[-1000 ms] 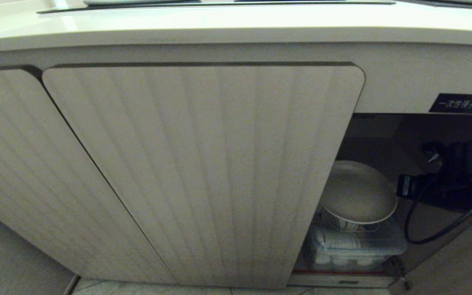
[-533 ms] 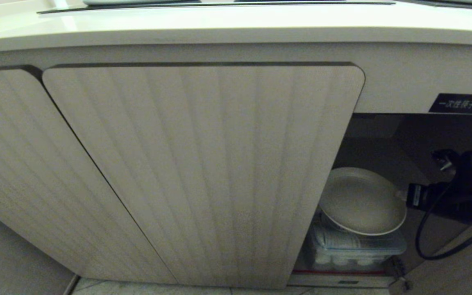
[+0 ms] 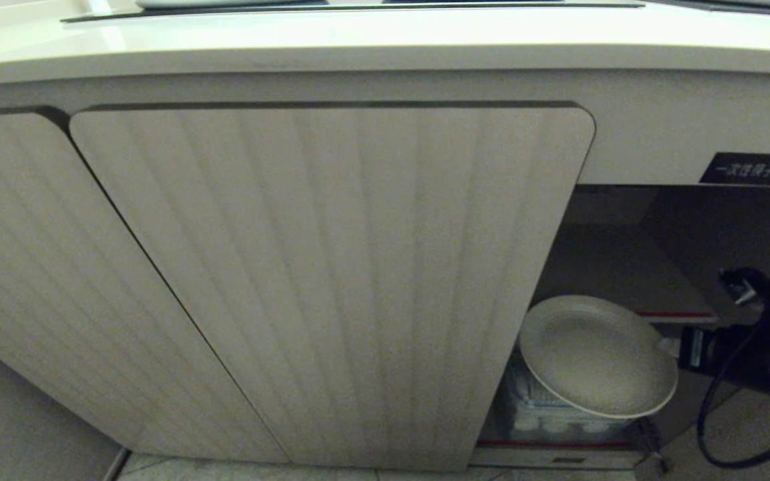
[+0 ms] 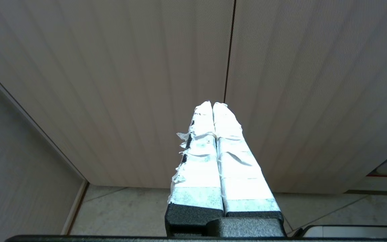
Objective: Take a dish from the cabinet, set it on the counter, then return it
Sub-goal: Take the plate from the cabinet, then place it on the table
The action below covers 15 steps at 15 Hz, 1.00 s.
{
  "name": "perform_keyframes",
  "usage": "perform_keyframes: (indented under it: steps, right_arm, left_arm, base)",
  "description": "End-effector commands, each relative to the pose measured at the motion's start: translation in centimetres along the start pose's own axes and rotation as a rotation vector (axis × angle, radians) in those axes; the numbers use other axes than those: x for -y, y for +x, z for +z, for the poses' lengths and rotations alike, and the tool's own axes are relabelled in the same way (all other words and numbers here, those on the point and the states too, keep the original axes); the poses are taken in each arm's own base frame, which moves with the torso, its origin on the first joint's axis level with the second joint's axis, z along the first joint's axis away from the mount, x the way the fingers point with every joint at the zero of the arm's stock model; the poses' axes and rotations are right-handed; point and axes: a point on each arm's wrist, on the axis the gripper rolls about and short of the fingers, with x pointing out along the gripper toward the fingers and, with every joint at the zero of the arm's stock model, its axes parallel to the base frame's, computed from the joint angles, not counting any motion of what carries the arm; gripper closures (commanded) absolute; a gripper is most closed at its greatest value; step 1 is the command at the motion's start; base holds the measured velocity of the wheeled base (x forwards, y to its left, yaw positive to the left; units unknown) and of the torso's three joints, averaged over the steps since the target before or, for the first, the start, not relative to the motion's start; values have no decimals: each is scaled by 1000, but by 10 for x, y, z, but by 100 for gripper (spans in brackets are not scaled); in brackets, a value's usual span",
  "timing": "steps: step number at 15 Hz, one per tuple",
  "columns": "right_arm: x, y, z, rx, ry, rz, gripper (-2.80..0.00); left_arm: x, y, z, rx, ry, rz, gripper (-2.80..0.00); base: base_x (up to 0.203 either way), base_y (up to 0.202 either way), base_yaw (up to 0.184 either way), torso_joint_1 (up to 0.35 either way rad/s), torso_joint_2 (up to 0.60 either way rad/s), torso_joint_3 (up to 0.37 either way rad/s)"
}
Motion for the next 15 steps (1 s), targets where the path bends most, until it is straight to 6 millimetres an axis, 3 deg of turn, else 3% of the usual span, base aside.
perform_keyframes:
  steps: [1,15]
  right_arm:
    - [-1,-8,-6,2,1,3,0]
    - [-10,-59,-68,-78,-5,104,0]
  left_arm:
    - [0,0,0,0,0,0,0]
    - [0,0,0,0,0,0,0]
  base:
    - [0,0,0,0,0,0]
    - [0,0,0,0,0,0]
